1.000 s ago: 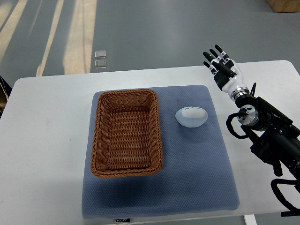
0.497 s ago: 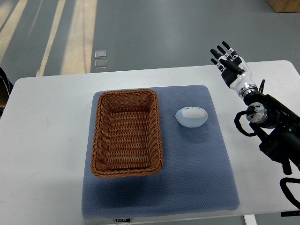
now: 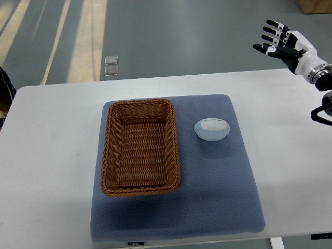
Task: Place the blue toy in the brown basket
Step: 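Raise the right hand and swing it over toward the white toy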
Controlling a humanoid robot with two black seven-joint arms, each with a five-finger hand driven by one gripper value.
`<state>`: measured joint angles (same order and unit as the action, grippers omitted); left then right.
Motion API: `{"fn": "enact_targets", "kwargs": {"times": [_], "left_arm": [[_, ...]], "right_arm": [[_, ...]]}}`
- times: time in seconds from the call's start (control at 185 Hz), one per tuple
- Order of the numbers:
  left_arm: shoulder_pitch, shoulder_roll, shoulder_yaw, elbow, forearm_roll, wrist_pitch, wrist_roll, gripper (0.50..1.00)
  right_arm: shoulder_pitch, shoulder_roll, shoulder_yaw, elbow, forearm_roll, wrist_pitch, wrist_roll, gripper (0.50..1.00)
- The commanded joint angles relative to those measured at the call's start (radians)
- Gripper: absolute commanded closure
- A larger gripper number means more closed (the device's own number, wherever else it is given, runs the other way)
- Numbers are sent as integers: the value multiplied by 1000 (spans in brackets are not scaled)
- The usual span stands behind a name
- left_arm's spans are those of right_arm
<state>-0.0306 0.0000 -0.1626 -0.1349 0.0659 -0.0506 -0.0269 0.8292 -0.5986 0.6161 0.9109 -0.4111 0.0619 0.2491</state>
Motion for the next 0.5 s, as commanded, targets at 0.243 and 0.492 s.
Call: {"fn": "enact_targets", "kwargs": {"times": [0.243,0.492], "left_arm": [[0,0,0,0,0,0,1,500],[0,0,0,0,0,0,-1,500]], "right_arm": [[298,-185,-286,137,-606,220,-11,589],[469,-185,-391,287,-862,365,-90,589]]}}
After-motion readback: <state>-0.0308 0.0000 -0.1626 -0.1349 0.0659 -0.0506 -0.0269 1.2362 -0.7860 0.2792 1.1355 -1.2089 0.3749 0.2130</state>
